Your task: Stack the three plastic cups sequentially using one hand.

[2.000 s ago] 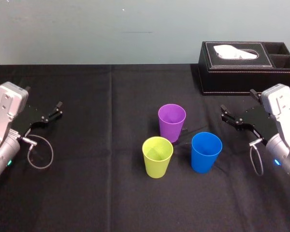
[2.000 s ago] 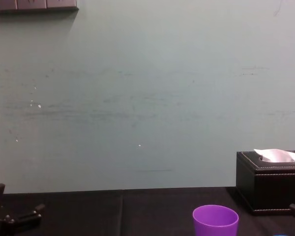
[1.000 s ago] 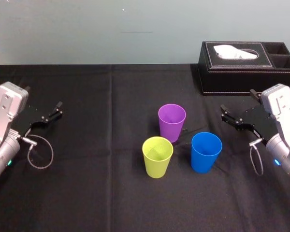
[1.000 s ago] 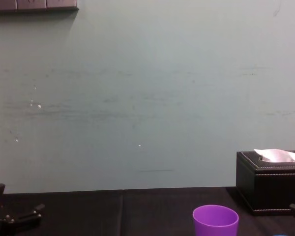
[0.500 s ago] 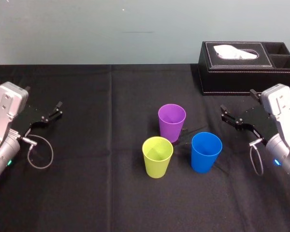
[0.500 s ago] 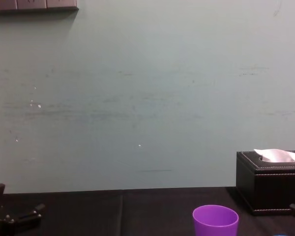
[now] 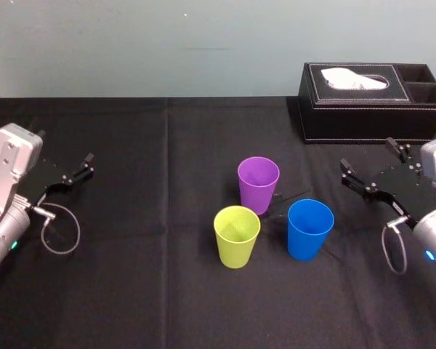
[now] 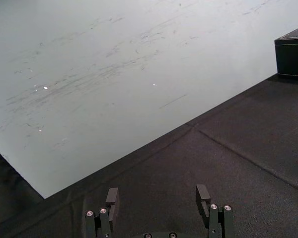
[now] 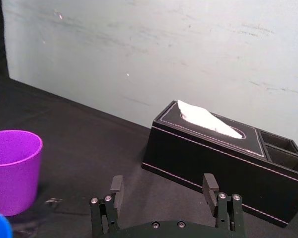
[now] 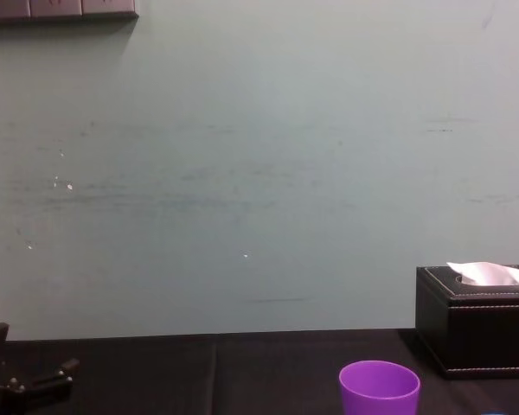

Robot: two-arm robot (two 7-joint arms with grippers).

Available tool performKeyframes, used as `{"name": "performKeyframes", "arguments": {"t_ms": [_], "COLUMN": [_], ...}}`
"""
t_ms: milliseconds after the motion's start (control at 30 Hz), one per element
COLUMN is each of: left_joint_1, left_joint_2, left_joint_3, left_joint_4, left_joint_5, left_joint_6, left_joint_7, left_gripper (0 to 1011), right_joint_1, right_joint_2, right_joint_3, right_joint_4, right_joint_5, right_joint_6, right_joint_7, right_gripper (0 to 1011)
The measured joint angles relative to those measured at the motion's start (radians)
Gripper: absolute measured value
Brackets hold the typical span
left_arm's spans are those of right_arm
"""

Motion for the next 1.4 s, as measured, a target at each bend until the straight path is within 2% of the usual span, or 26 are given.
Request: {"name": "performKeyframes", "arguments": {"t_ms": [233,367,533,733,867,1033,1400], "left_joint_1": [0.0,0.0,0.0,0.0,0.0,0.0,0.0], "left_joint_2": [0.0,0.0,0.0,0.0,0.0,0.0,0.0], "left_joint_3": [0.0,0.0,0.0,0.0,0.0,0.0,0.0], "left_joint_4": [0.0,0.0,0.0,0.0,0.0,0.0,0.0], "left_joint_5": [0.0,0.0,0.0,0.0,0.0,0.0,0.0], "left_joint_6": [0.0,0.0,0.0,0.0,0.0,0.0,0.0], "left_joint_7": [0.0,0.0,0.0,0.0,0.0,0.0,0.0], "left_gripper": [1011,1011,1011,1011,1011,1012,1011], "right_joint_1": [-0.088,-0.148,-0.2,-0.257,-0.283,-0.295,-0.299], "right_joint_2": [0.046,0.082,0.106,0.132,0.146,0.148,0.129], "right_joint_3": [0.055,0.087,0.117,0.143,0.152,0.152,0.127], "right_joint_4": [-0.083,-0.131,-0.165,-0.197,-0.205,-0.203,-0.193], "right_joint_5": [0.053,0.099,0.156,0.198,0.22,0.226,0.213], "right_joint_6": [-0.041,-0.068,-0.091,-0.122,-0.136,-0.138,-0.13], "right_joint_7": [0.054,0.115,0.175,0.247,0.305,0.344,0.416], "right_gripper": [1004,1004,1004,1004,1004,1004,1004]}}
